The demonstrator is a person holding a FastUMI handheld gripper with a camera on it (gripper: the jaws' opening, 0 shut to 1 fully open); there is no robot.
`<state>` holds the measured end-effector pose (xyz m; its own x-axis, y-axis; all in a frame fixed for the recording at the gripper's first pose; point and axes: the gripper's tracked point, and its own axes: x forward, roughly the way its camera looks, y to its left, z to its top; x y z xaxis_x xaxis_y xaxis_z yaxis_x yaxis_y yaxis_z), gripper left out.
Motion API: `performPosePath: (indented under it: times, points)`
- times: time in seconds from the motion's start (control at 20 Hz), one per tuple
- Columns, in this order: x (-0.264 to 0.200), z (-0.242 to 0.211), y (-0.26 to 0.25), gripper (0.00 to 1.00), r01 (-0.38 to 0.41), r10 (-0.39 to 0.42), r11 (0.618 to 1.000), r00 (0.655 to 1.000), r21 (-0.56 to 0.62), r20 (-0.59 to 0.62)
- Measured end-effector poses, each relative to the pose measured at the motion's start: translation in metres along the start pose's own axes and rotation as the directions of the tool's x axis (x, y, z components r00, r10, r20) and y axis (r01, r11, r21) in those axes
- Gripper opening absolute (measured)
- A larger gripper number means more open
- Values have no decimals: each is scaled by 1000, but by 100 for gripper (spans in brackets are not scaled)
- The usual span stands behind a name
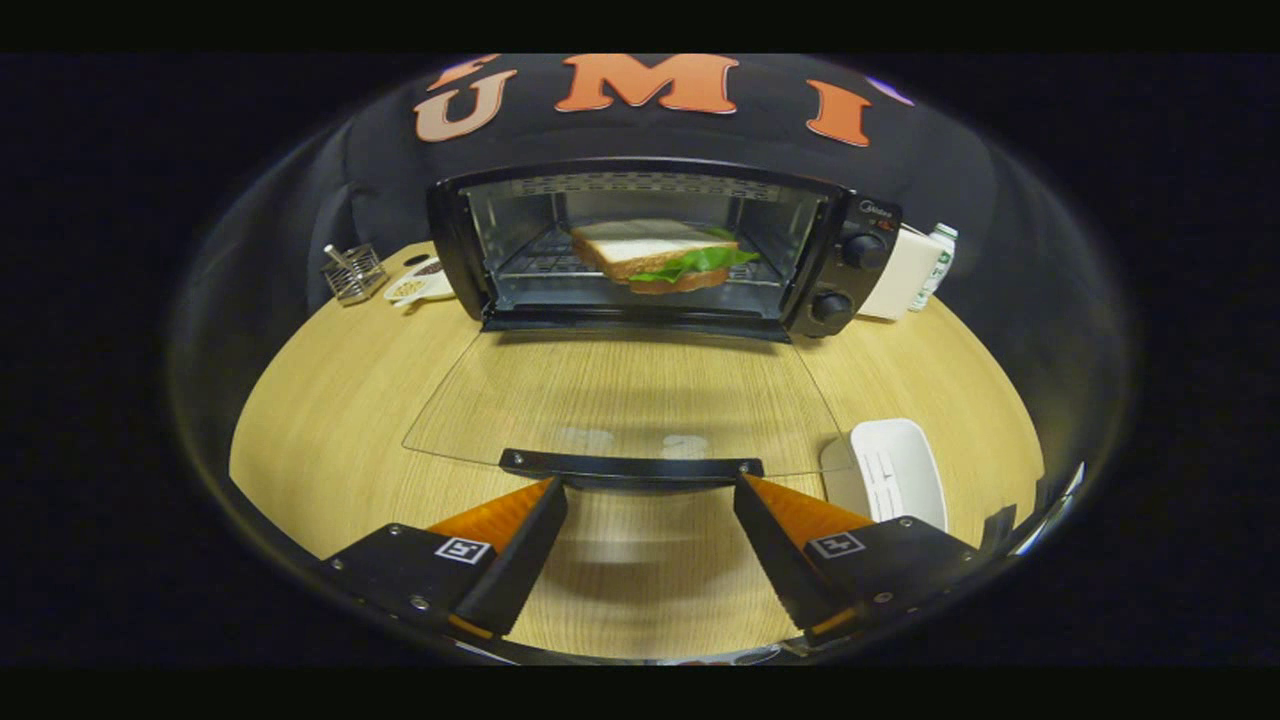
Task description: Open the toaster oven, put the food inside, and close the toaster oven door.
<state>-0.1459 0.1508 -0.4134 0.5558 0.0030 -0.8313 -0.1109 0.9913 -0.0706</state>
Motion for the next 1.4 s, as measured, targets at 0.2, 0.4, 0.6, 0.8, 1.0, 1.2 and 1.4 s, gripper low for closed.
performPosePath:
  times: [0.2,0.4,0.6,0.8,1.0,1.2,1.4]
  points:
    - [5,3,0,100,22,-21,1000,1000,-22,10]
    - [3,3,-1,100,24,-24,1000,999,-18,34]
    - [0,6,-1,100,23,-23,1000,999,-4,44]
    - [-9,15,-3,100,19,-20,1000,997,17,70]
    - [-25,41,0,100,-15,6,998,991,62,134]
    - [-30,78,-3,99,-24,6,995,982,95,186]
    - [-37,86,-2,100,-36,32,999,983,20,182]
